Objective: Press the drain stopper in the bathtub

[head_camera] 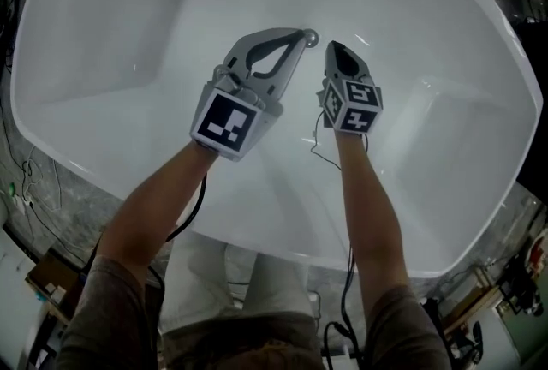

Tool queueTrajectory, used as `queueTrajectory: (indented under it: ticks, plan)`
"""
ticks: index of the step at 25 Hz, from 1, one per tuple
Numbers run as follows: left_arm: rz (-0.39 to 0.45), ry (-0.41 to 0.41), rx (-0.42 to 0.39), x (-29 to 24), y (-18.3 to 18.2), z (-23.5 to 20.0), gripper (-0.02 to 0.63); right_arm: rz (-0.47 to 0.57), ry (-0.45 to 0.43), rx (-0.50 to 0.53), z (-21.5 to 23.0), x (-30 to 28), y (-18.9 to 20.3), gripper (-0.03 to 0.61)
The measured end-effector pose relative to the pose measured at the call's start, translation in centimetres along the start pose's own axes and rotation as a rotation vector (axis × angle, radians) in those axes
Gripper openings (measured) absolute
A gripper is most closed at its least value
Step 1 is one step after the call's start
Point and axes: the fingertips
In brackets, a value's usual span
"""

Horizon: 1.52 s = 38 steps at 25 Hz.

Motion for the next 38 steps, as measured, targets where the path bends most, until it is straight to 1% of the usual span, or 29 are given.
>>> queueTrajectory:
  ticks: [6, 13, 23, 27, 32, 38]
  plan:
    - [-0.001, -0.025, 0.008, 3.0, -4.8, 2.8, 0.000, 0.078, -0.033, 0.007, -3.5, 7.0, -5.6, 0.002]
    - [0.027, -0.069, 0.040, 7.4, -12.6, 5.7, 0.000, 0.152, -0.072, 0.048, -8.0, 16.7, -12.1, 0.002]
    - [0.043, -0.102, 0.046, 14.0, -22.2, 11.2, 0.000, 0.281, -0.164, 0.037, -13.9, 29.0, -20.2, 0.002]
    - [0.053, -0.120, 0.054, 16.4, -26.2, 13.2, 0.000, 0.315, -0.195, 0.044, -15.6, 34.1, -22.7, 0.002]
    - [0.081, -0.125, 0.067, 19.5, -30.9, 15.7, 0.000, 0.352, -0.239, 0.071, -18.1, 40.0, -25.4, 0.002]
    - [0.069, -0.109, 0.082, 22.5, -33.0, 19.0, 0.000, 0.384, -0.301, 0.089, -20.1, 45.8, -27.3, 0.002]
Point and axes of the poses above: the fingertips, and each gripper's own axes: x backward along the fingers, z to its right, y out of its underside, and after that the axes turned 5 degrees about -y, right-handed
